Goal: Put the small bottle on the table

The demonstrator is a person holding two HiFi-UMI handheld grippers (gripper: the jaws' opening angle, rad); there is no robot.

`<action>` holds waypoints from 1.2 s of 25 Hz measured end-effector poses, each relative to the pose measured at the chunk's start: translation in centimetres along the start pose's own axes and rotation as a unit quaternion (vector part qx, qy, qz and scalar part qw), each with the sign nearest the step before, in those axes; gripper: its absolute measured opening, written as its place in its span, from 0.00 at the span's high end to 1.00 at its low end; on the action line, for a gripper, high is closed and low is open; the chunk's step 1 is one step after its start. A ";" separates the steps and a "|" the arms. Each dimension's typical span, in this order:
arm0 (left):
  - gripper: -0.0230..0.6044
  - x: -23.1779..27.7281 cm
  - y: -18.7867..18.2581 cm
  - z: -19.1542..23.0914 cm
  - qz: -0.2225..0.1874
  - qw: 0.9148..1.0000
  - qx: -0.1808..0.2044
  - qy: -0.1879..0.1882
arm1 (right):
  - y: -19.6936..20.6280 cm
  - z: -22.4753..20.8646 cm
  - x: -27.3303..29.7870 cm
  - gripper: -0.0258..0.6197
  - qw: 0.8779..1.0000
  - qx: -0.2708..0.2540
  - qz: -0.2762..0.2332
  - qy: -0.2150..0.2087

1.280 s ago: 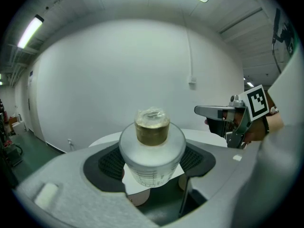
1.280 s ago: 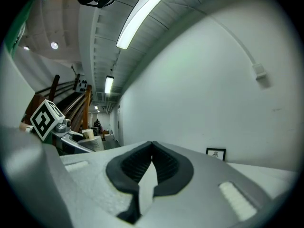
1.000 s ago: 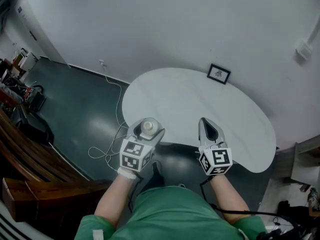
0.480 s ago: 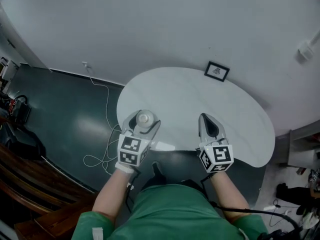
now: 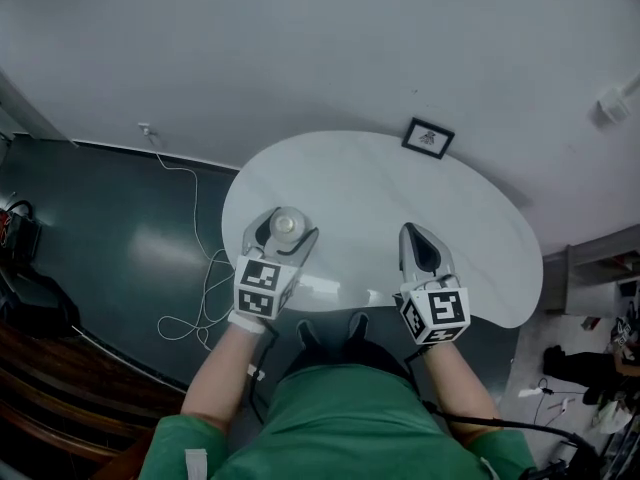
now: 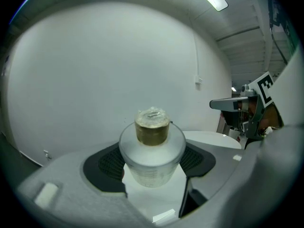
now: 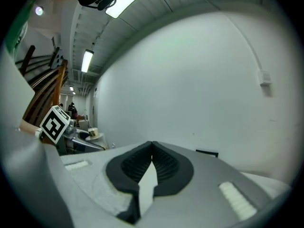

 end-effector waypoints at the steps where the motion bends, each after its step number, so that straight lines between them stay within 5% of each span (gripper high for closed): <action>1: 0.42 0.6 0.1 0.3 0.002 1.000 0.002 0.002 | 0.1 -0.1 0.5 0.96 1.000 -0.001 0.001 -0.001; 17: 0.42 9.9 0.2 1.5 0.021 0.998 0.060 -0.029 | 0.4 -4.5 7.3 0.96 0.999 -0.007 -0.027 -0.029; 30: 0.42 18.1 2.8 1.6 0.058 0.995 0.084 0.006 | 1.2 -9.3 9.0 0.96 0.999 0.013 -0.029 -0.021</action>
Point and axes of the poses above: the fingertips, and each gripper's own axes: x forward along the fingers, z to its left, y out of its underside, the point moved 7 cm from there along -x, backward along the fingers, and after that the axes turned 2 degrees about y, right-handed, at the moved point
